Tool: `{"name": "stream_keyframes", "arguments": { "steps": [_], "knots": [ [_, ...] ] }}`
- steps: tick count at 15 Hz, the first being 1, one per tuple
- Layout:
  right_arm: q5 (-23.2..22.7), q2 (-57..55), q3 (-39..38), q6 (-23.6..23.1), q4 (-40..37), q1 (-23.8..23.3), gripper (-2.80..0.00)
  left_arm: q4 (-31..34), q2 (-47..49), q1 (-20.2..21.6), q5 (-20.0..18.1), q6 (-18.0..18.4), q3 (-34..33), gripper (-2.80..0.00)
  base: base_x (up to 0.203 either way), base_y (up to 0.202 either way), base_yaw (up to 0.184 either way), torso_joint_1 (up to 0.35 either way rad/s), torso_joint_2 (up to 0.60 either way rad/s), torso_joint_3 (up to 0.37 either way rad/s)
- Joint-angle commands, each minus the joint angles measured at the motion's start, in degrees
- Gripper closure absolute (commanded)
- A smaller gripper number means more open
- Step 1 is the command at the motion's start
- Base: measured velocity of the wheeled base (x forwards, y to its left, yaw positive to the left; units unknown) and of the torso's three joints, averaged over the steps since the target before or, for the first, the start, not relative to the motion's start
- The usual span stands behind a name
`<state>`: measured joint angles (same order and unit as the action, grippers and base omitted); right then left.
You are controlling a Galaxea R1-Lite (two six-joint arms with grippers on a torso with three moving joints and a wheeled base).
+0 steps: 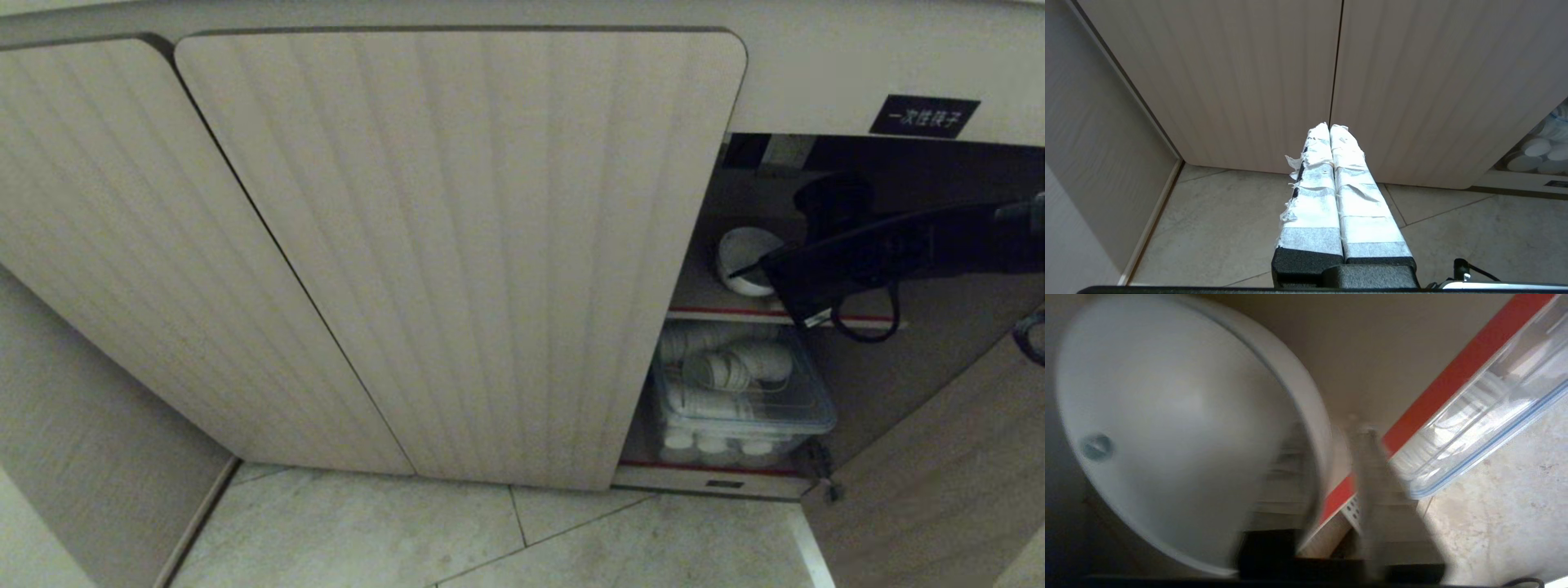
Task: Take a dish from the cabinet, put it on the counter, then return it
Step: Put it back into the cabinet
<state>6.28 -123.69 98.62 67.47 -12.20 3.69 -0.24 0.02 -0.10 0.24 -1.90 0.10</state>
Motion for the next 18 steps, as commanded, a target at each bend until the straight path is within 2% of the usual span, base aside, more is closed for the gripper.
{"name": "stream_keyframes", "arguments": {
  "steps": [1, 5, 11, 13, 15, 18],
  "knots": [
    [0.2, -0.2, 0.0, 0.3, 0.0, 0.0, -2.80, 0.0, 0.0, 0.0, 0.0, 0.0, -0.1, 0.00, 0.000, 0.000, 0.000, 0.000, 0.00, 0.000],
    [0.3, -0.2, -0.1, 0.2, 4.7, -0.1, -2.80, 0.0, 0.0, 0.0, 0.0, 0.0, -0.1, 0.00, 0.000, 0.000, 0.000, 0.000, 0.00, 0.000],
    [0.4, 0.1, -0.4, -1.9, 4.7, -0.1, -2.80, 0.0, 0.0, 0.0, 0.0, 0.0, 0.0, 0.00, 0.000, 0.000, 0.000, 0.000, 0.00, 0.000],
    [0.5, 0.3, -1.0, -3.9, 4.7, -0.1, -2.80, 0.0, 0.0, 0.0, 0.0, 0.0, 0.0, 0.00, 0.000, 0.000, 0.000, 0.000, 0.00, 0.000],
    [1.3, 0.8, -1.7, -8.4, 4.8, -0.1, -2.80, 0.0, 0.0, 0.0, 0.1, 0.0, 0.0, 0.00, 0.000, 0.000, 0.000, 0.000, 0.00, 0.000],
    [1.7, 1.3, -2.4, -11.4, 6.8, -0.4, -2.80, 0.0, 0.0, 0.0, 0.0, 0.0, -0.1, 0.00, 0.000, 0.000, 0.000, 0.000, 0.00, 0.000]
  ]
}}
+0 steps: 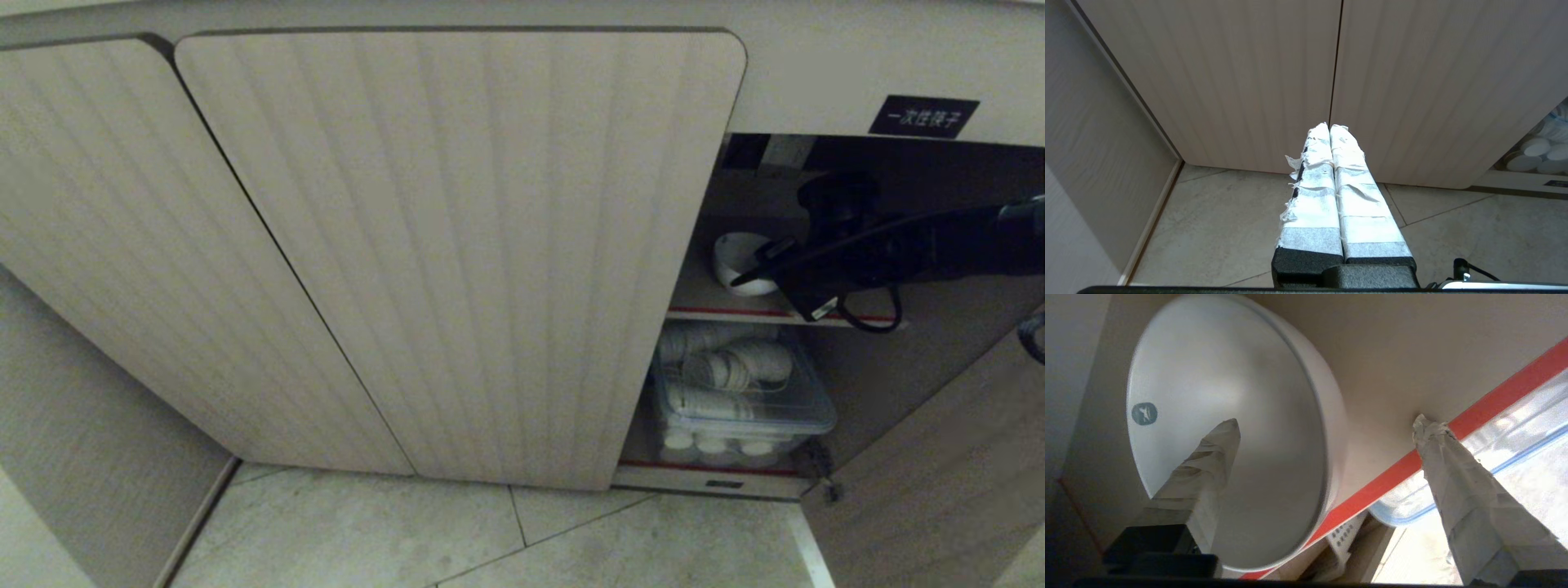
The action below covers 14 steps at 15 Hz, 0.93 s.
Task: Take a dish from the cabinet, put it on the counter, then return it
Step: Put it back into the cabinet
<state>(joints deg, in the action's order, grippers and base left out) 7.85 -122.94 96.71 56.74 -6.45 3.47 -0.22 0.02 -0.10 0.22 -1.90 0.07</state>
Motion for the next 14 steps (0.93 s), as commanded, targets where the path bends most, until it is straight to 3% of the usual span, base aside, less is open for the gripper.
{"name": "stream_keyframes", "arguments": {
  "steps": [1, 7, 14],
  "knots": [
    [0.4, 0.9, -1.4, -2.5, 2.2, -0.3, -2.80, 0.0, 0.0, 0.0, 0.0, 0.0, -0.1, 0.00, 0.000, 0.000, 0.000, 0.000, 0.00, 0.000],
    [1.6, 2.5, -5.4, -8.8, 7.0, -0.9, -2.80, 0.0, 0.0, 0.0, 0.0, 0.0, 0.0, 0.00, 0.000, 0.000, 0.000, 0.000, 0.00, 0.000],
    [2.2, 4.9, -15.3, -19.3, 22.0, -1.6, -2.80, 0.0, 0.0, 0.0, 0.0, 0.0, 0.0, 0.00, 0.000, 0.000, 0.000, 0.000, 0.00, 0.000]
  ]
}}
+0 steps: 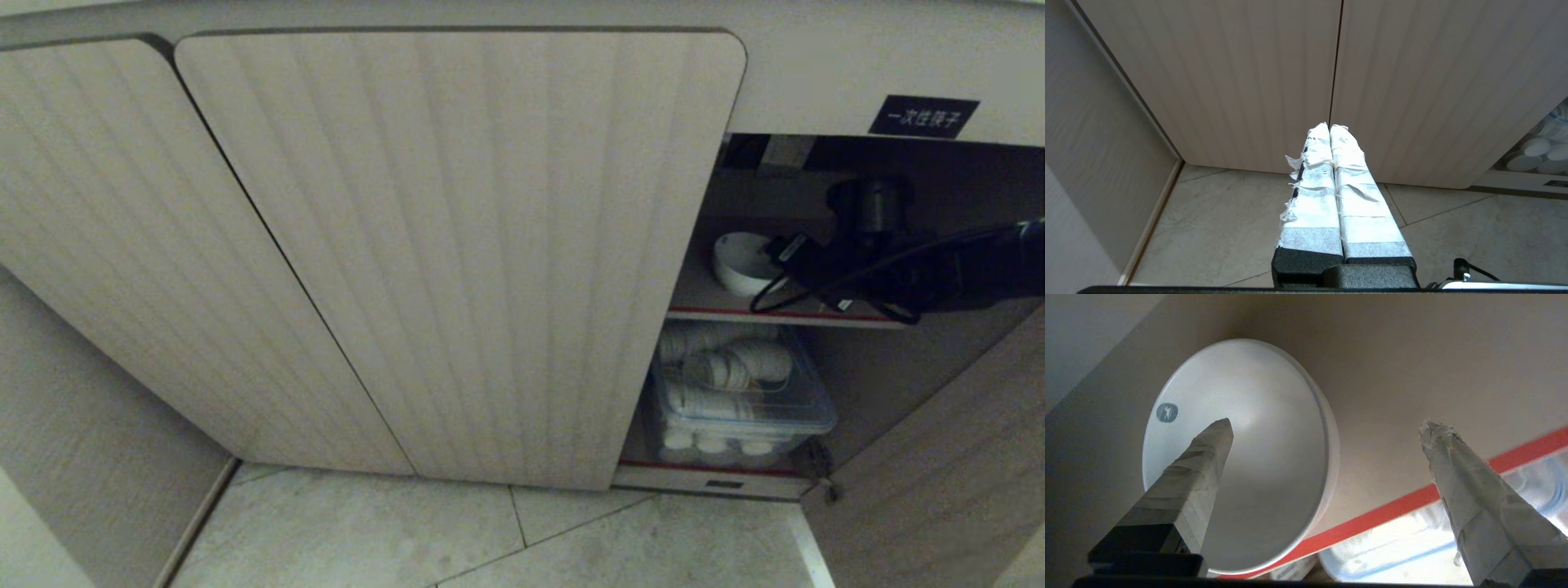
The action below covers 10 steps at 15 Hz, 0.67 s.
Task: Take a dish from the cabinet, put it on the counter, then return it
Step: Put it back into the cabinet
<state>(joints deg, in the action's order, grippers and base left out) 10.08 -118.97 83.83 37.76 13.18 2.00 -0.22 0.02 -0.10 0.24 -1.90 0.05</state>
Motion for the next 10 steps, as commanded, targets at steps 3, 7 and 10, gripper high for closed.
{"name": "stream_keyframes", "arguments": {
  "steps": [3, 7, 10],
  "knots": [
    [0.0, 2.5, -6.1, -1.1, 6.1, -0.8, -2.80, 0.0, 0.0, 0.0, 0.0, 0.0, 0.0, 0.00, 0.000, 0.000, 0.000, 0.000, 0.00, 0.000],
    [-0.2, 3.8, -9.8, -4.9, 12.2, -1.9, -2.80, 0.0, 0.0, 0.0, 0.0, 0.0, 0.0, 0.00, 0.000, 0.000, 0.000, 0.000, 0.00, 0.000],
    [-0.5, 5.1, -15.2, -9.8, 20.1, -2.3, -2.80, 0.0, 0.0, 0.0, 0.0, 0.0, 0.0, 0.00, 0.000, 0.000, 0.000, 0.000, 0.00, 0.000]
  ]
}}
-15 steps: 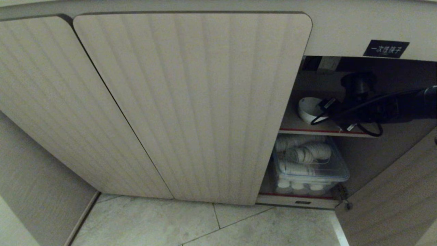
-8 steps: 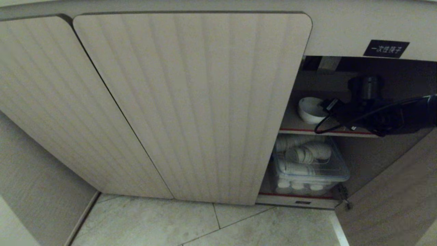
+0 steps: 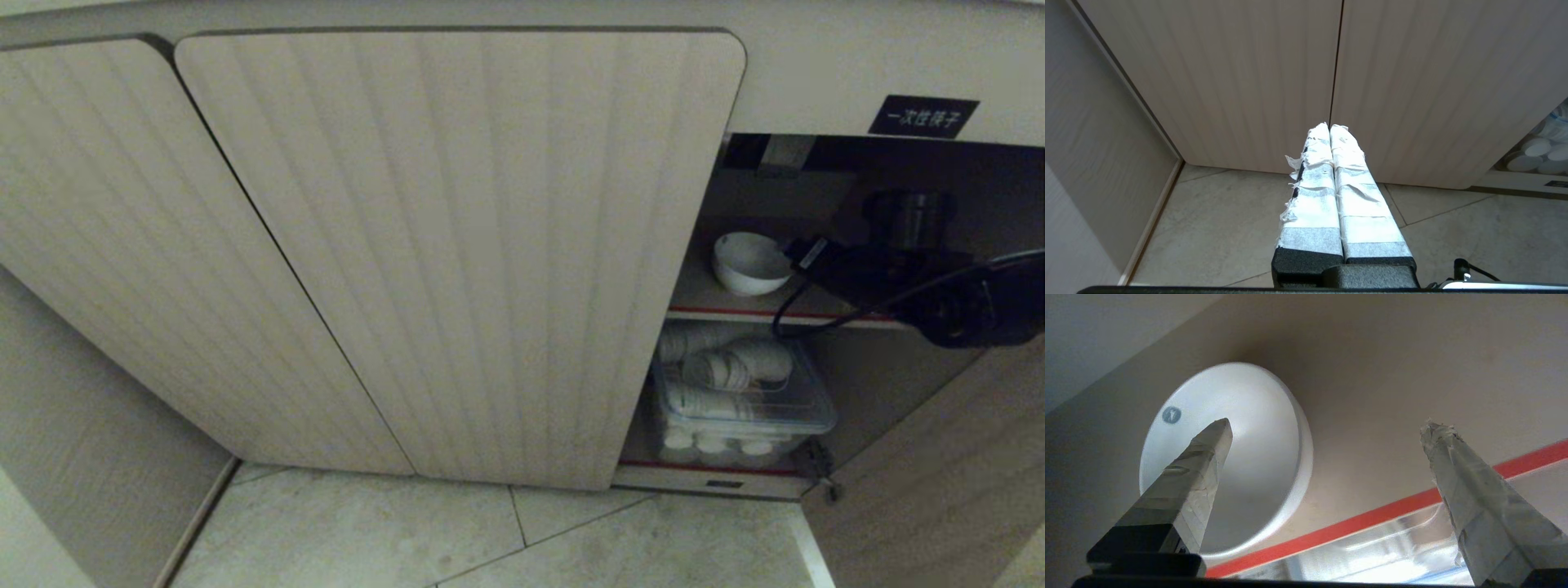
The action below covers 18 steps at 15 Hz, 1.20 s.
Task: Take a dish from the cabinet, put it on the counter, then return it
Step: Put it back into the cabinet
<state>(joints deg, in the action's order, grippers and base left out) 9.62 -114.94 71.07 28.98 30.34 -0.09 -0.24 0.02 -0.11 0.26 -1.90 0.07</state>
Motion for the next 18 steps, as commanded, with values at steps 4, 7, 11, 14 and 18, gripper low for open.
{"name": "stream_keyframes", "arguments": {
  "steps": [4, 7, 11, 14, 18],
  "knots": [
    [-1.0, 3.0, -8.1, -5.2, 10.8, -0.4, -2.80, 0.0, 0.0, 0.0, 0.0, 0.0, 0.0, 0.00, 0.000, 0.000, 0.000, 0.000, 0.00, 0.000],
    [-1.0, 4.2, -10.3, -6.4, 14.4, -0.5, -2.80, 0.0, 0.0, 0.0, 0.0, 0.0, 0.0, 0.00, 0.000, 0.000, 0.000, 0.000, 0.00, 0.000],
    [-1.4, 6.1, -14.6, -11.7, 20.6, -0.7, -2.80, 0.0, 0.0, 0.0, 0.0, 0.0, 0.0, 0.00, 0.000, 0.000, 0.000, 0.000, 0.00, 0.000],
    [-5.2, 7.4, -17.5, -15.3, 26.0, -0.7, -2.80, 0.0, 0.0, 0.0, 0.0, 0.0, 0.0, 0.00, 0.000, 0.000, 0.000, 0.000, 0.00, 0.000],
    [-5.6, 8.5, -19.5, -17.7, 27.9, -0.6, -2.80, 0.0, 0.0, 0.0, 0.0, 0.0, 0.0, 0.00, 0.000, 0.000, 0.000, 0.000, 0.00, 0.000]
  ]
}}
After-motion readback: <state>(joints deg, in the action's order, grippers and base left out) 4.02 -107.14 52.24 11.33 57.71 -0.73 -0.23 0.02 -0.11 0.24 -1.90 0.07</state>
